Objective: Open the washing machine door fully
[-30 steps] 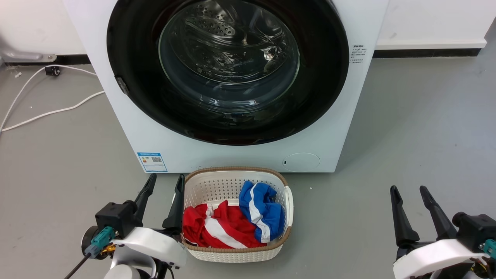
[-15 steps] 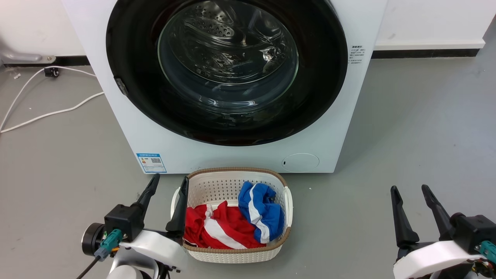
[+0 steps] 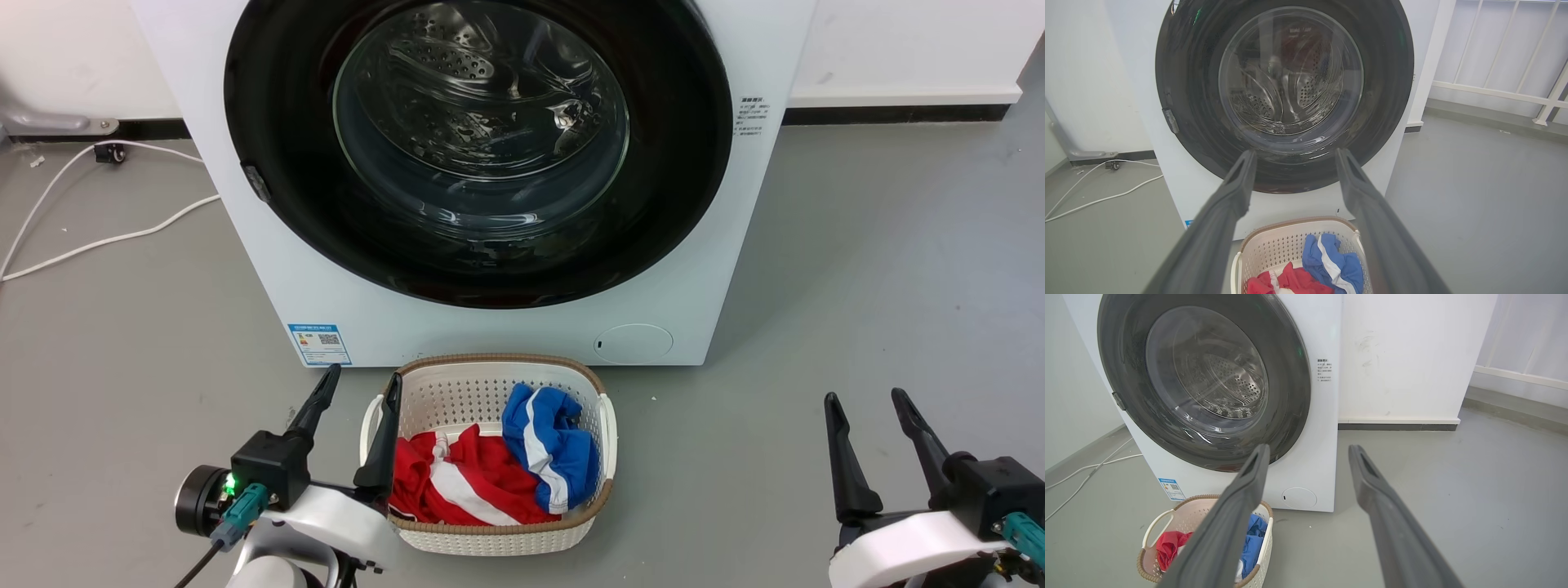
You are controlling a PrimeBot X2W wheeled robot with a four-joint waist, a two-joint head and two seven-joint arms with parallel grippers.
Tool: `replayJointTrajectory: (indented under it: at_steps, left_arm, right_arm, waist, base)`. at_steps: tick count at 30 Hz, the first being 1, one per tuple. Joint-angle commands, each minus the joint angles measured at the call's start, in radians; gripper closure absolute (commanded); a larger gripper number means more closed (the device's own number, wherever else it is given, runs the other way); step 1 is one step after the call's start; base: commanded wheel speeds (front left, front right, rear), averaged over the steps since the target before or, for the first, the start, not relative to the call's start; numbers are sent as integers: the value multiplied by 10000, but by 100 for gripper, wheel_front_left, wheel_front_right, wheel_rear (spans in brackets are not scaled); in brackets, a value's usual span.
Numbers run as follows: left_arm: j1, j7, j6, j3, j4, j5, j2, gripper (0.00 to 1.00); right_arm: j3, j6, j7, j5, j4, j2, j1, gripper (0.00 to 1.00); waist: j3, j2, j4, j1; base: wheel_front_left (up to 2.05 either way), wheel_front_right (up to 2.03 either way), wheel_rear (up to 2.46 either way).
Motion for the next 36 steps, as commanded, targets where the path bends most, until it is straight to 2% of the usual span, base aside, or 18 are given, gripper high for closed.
replayJointTrajectory:
  at_steps: [1, 27, 28, 30, 34, 36]
  left_arm:
    - [-103, -104, -21, 26, 24, 180, -20, 0]
    - [-135, -149, -83, 319, 110, -18, -74, 0]
    - [-129, -149, -83, 328, 105, -19, -75, 0]
    - [-111, -149, -85, 340, 95, -28, -82, 0]
    - [-51, -149, -86, 353, 73, -36, -68, 0]
    - [-31, -149, -85, 352, 52, -48, -60, 0]
  right_arm:
    - [-10, -3, -101, -157, 3, 34, -24, 0]
    - [-42, -3, -296, -135, 303, 36, -142, 0]
    - [-23, -3, -326, -63, 304, 37, -153, 49]
    - [-10, -3, -340, 13, 320, 37, -163, 100]
    - [-28, -3, -403, 499, 366, 37, -171, 100]
    - [-71, -3, -401, 1235, 429, 37, -184, 100]
  waist:
    - [-7, 0, 3, 0]
    - [49, 0, 39, 0]
    - [52, 0, 37, 0]
    - [55, 0, 31, 0]
    - [56, 0, 7, 0]
    - [57, 0, -6, 0]
  base:
    - [0, 0, 0]
    - [0, 0, 0]
    - [0, 0, 0]
    - [0, 0, 0]
    - [0, 0, 0]
    - [0, 0, 0]
